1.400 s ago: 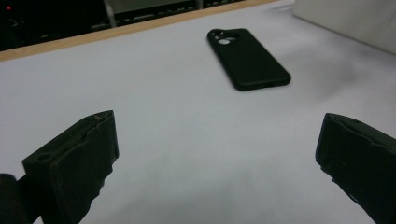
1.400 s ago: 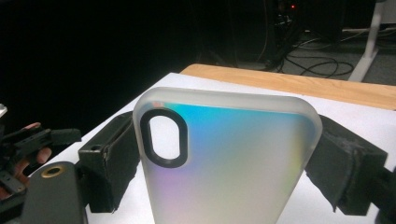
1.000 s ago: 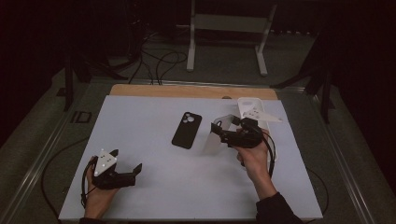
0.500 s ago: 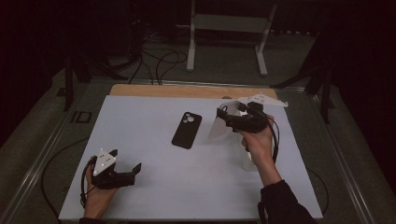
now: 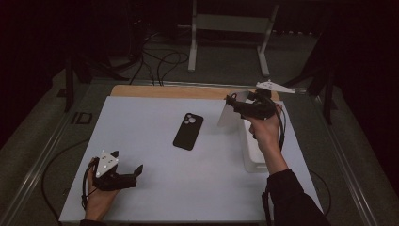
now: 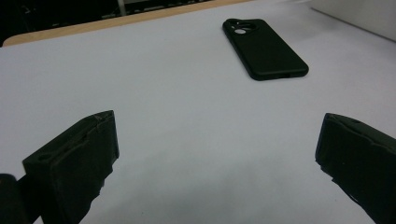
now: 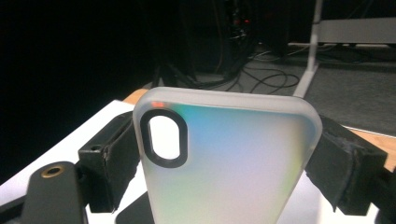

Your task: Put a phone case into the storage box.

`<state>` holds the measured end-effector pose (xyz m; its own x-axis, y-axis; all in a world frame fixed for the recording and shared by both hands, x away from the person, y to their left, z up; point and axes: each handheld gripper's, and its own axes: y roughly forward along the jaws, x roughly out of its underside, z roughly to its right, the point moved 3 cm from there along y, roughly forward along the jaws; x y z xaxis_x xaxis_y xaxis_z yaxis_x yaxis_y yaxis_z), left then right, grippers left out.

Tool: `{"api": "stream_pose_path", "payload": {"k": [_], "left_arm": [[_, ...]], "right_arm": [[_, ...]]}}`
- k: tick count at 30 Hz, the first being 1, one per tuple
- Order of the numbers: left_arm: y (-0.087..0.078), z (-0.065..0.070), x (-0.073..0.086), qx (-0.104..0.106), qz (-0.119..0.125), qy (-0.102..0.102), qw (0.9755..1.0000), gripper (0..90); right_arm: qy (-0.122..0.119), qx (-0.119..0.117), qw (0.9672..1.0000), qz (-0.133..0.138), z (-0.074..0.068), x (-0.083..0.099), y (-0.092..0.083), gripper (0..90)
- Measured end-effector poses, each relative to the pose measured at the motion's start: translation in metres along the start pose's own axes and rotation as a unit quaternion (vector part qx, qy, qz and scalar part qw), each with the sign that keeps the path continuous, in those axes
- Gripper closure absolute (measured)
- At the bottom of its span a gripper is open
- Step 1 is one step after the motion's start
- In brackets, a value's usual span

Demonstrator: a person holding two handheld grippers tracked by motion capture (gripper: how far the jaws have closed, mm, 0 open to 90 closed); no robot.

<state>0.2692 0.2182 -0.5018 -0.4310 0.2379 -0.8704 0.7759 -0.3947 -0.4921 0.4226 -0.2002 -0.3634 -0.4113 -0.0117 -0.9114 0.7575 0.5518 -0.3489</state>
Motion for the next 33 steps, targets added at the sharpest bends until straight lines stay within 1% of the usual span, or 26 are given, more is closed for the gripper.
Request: {"api": "stream_pose_path", "payload": {"k": [1, 2, 7, 13, 20, 21, 26, 31, 33], "left_arm": [[0.0, 0.0, 0.0, -0.001, -0.001, 0.004, 1.0, 0.0], [0.0, 0.001, -0.001, -0.001, -0.001, 0.005, 1.0, 0.0], [0.001, 0.0, -0.001, 0.0, -0.002, 0.005, 1.0, 0.0], [0.0, -0.001, -0.001, -0.001, -0.002, 0.006, 1.0, 0.0], [0.0, -0.001, -0.001, -0.002, -0.002, 0.006, 1.0, 0.0], [0.0, -0.001, -0.001, -0.002, -0.003, 0.007, 1.0, 0.0], [0.0, 0.0, -0.001, -0.002, -0.003, 0.007, 1.0, 0.0], [0.0, 0.0, -0.001, -0.002, -0.003, 0.007, 1.0, 0.0], [0.0, 0.0, -0.001, -0.001, -0.003, 0.007, 1.0, 0.0]], "right_arm": [[-0.001, 0.004, 1.0, 0.002, 0.003, -0.001, 0.0, 16.8], [0.004, 0.007, 1.0, 0.004, 0.006, -0.003, -0.001, 16.8], [0.01, 0.027, 0.9996, 0.007, 0.019, -0.01, -0.002, 16.8], [0.002, 0.051, 0.9987, 0.001, 0.031, -0.016, 0.001, 16.8], [-0.001, 0.084, 0.9964, -0.005, 0.046, -0.017, 0.004, 16.8], [0.004, 0.088, 0.9961, -0.006, 0.047, -0.018, 0.005, 16.8], [0.007, 0.1, 0.995, -0.003, 0.056, -0.02, 0.005, 16.8], [0.004, 0.127, 0.9919, -0.009, 0.068, -0.02, 0.009, 16.8], [-0.004, 0.139, 0.9901, -0.018, 0.073, -0.02, 0.011, 16.8]]}}
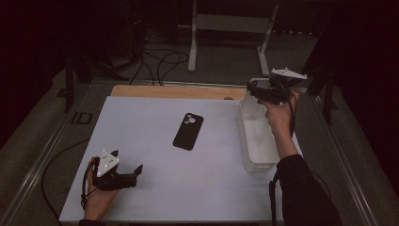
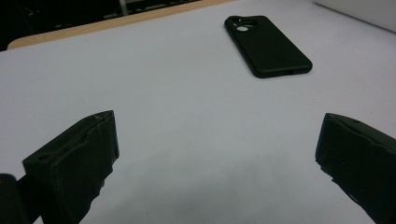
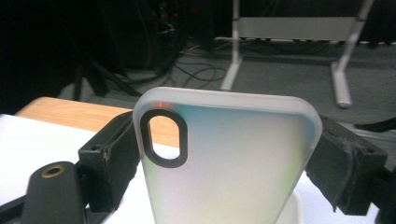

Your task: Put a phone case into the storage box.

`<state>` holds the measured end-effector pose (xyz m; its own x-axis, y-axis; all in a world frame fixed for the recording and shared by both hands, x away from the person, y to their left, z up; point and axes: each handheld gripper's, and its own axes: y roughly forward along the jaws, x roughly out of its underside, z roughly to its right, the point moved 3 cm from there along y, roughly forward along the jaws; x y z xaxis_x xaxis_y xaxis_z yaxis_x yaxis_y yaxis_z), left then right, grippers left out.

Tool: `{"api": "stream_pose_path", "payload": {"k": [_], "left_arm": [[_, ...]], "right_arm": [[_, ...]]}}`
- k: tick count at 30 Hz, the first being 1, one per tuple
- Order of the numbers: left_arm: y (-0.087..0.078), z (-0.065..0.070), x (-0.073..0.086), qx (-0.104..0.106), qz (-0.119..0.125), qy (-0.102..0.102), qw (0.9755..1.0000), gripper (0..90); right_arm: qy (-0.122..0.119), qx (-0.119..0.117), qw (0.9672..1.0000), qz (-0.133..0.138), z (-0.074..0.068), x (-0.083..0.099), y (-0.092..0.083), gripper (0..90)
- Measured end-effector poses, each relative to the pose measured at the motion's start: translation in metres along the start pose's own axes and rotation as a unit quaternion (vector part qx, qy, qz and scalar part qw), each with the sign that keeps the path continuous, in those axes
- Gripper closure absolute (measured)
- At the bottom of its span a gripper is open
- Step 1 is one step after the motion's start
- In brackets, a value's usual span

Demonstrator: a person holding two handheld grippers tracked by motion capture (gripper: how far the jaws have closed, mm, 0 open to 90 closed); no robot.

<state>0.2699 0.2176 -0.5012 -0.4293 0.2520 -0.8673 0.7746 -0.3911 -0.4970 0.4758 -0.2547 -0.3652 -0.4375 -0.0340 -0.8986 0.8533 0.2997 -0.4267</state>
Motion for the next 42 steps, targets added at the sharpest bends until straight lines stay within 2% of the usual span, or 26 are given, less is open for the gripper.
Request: {"api": "stream_pose_path", "payload": {"k": [7, 11, 14, 22, 33, 42], "left_arm": [[0.0, 0.001, 0.0, 0.001, 0.0, 0.001, 1.0, 0.0], [0.001, 0.002, 0.0, 0.001, -0.002, 0.003, 1.0, 0.0], [0.0, 0.001, 0.0, 0.002, -0.001, 0.002, 1.0, 0.0], [0.0, 0.001, 0.0, 0.001, 0.002, 0.0, 1.0, 0.0], [0.0, 0.001, 0.0, 0.003, 0.002, -0.001, 1.0, 0.0], [0.0, 0.001, 0.0, 0.005, 0.002, 0.0, 1.0, 0.0]], "right_arm": [[-0.005, 0.028, 0.9995, -0.013, 0.012, 0.003, 0.011, 16.7], [-0.003, 0.032, 0.9992, -0.026, 0.012, 0.009, 0.02, 16.7], [-0.004, 0.043, 0.9983, -0.04, 0.013, 0.015, 0.029, 16.6], [0.011, 0.057, 0.9962, -0.065, 0.015, 0.031, 0.043, 16.5], [-0.01, 0.079, 0.9926, -0.092, 0.015, 0.049, 0.061, 16.4], [-0.018, 0.085, 0.9907, -0.105, 0.015, 0.056, 0.07, 16.4]]}}
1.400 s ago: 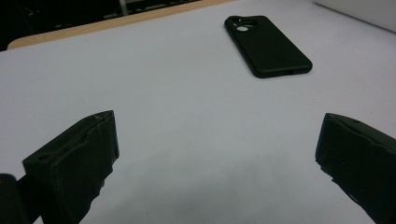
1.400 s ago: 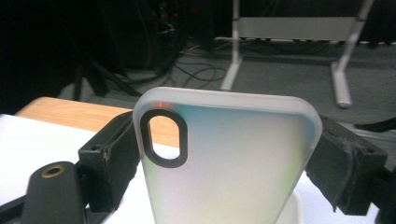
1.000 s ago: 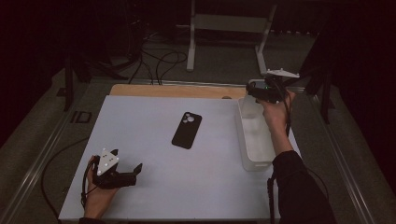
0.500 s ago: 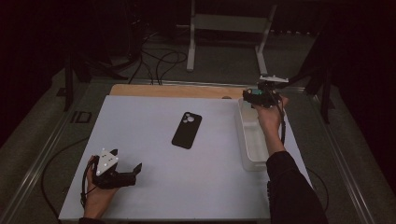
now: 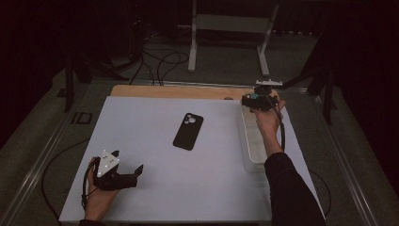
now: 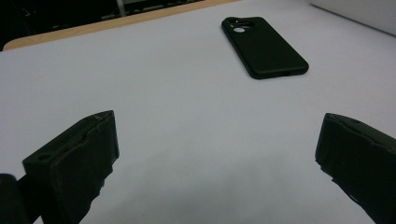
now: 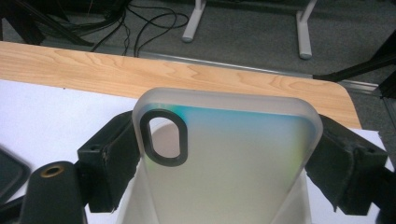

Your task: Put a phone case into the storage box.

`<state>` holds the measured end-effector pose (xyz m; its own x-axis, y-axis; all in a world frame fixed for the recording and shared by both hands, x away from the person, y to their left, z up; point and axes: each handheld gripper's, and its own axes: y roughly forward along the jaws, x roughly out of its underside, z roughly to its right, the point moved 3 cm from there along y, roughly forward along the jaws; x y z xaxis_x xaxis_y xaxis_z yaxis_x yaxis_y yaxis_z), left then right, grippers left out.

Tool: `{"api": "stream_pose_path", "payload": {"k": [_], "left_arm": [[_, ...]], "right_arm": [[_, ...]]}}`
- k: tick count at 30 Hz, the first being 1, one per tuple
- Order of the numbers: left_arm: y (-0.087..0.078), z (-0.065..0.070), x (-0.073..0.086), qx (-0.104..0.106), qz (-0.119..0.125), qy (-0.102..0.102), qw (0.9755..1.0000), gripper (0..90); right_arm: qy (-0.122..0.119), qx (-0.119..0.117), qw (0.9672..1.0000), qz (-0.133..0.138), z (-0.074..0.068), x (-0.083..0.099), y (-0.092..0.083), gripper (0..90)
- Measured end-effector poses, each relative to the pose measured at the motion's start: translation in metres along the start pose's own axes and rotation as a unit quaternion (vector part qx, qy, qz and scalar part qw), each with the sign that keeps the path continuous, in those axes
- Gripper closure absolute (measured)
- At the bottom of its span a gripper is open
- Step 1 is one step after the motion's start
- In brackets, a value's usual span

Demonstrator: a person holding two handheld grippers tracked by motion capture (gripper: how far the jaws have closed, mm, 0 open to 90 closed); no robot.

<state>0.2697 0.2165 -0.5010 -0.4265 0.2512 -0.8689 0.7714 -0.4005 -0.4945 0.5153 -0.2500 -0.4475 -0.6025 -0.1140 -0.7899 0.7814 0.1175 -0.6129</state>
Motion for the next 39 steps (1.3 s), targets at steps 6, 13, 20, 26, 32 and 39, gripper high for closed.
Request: {"api": "stream_pose_path", "payload": {"k": [6, 13, 20, 26, 32, 39], "left_arm": [[0.001, 0.002, 0.0, 0.003, -0.002, 0.002, 1.0, 0.0], [0.001, 0.002, 0.001, 0.003, -0.002, 0.001, 1.0, 0.0], [0.001, 0.003, 0.001, 0.004, -0.003, 0.001, 1.0, 0.0], [0.001, 0.003, 0.001, 0.004, -0.002, 0.0, 1.0, 0.0], [0.0, 0.003, 0.001, 0.004, -0.001, 0.0, 1.0, 0.0], [-0.001, 0.004, 0.0, 0.004, 0.0, 0.001, 1.0, 0.0]], "right_arm": [[0.007, 0.003, 1.0, -0.002, 0.0, 0.003, 0.005, 16.4], [0.012, -0.008, 0.9999, 0.003, 0.003, 0.003, 0.007, 14.7], [0.015, -0.017, 0.9996, 0.015, 0.004, 0.004, 0.003, 8.0], [0.013, -0.039, 0.9989, 0.023, -0.001, 0.009, -0.006, 7.9], [0.018, -0.072, 0.9964, 0.041, -0.008, 0.012, -0.022, 8.0], [0.005, -0.115, 0.9916, 0.058, -0.02, 0.021, -0.047, 8.1]]}}
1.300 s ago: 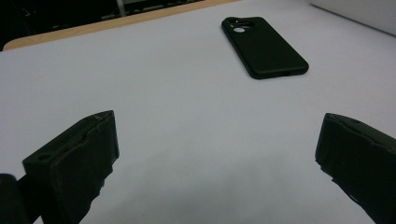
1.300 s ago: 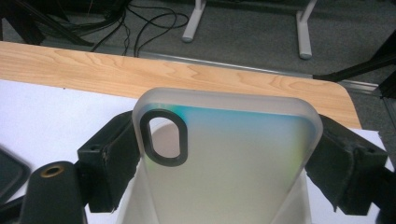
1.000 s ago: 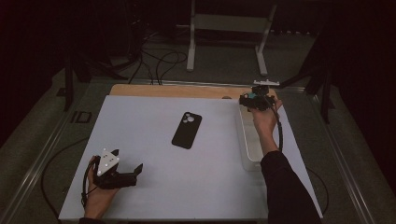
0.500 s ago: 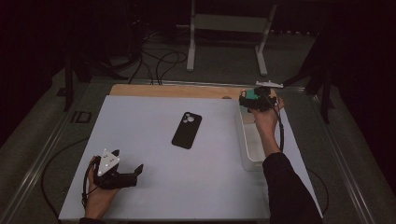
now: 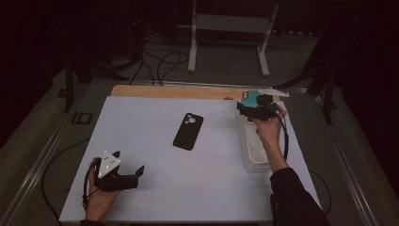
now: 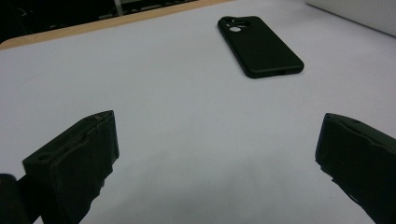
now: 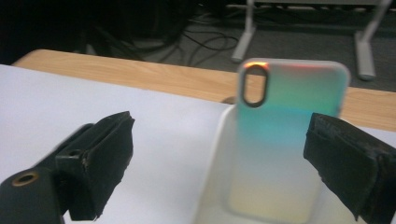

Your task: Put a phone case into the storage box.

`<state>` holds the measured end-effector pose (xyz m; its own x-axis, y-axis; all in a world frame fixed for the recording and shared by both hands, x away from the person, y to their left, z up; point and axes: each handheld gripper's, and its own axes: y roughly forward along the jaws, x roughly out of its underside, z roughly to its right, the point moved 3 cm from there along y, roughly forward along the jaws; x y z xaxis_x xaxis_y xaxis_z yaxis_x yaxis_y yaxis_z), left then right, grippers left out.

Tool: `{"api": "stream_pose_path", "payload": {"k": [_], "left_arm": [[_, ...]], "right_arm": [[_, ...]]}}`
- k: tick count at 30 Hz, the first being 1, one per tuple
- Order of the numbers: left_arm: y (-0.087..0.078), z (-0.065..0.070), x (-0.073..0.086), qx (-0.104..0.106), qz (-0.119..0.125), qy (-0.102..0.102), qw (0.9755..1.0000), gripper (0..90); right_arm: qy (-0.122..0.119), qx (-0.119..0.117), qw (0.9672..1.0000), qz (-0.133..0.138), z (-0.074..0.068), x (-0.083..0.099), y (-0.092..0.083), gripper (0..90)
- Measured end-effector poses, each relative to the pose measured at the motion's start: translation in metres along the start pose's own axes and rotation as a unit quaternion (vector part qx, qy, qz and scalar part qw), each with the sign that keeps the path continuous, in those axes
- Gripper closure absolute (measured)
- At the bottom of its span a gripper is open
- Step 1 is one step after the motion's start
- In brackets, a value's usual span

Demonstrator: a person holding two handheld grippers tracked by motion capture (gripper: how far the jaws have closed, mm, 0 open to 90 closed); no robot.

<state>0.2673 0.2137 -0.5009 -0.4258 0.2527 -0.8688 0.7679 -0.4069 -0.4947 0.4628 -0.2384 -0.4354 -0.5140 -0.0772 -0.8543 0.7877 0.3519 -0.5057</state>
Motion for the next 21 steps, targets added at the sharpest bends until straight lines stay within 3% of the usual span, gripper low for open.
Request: {"api": "stream_pose_path", "payload": {"k": [8, 18, 21], "left_arm": [[0.0, 0.0, 0.0, -0.001, 0.0, 0.0, 1.0, 0.0], [-0.001, 0.0, -0.001, -0.001, 0.001, -0.002, 1.0, 0.0], [-0.001, 0.0, -0.002, -0.001, 0.003, -0.002, 1.0, 0.0]], "right_arm": [[-0.042, -0.042, 0.9979, 0.028, -0.026, 0.009, -0.038, 8.1], [-0.068, -0.075, 0.9937, 0.05, -0.044, 0.035, -0.078, 8.0], [-0.065, -0.083, 0.993, 0.054, -0.047, 0.046, -0.086, 8.0]]}}
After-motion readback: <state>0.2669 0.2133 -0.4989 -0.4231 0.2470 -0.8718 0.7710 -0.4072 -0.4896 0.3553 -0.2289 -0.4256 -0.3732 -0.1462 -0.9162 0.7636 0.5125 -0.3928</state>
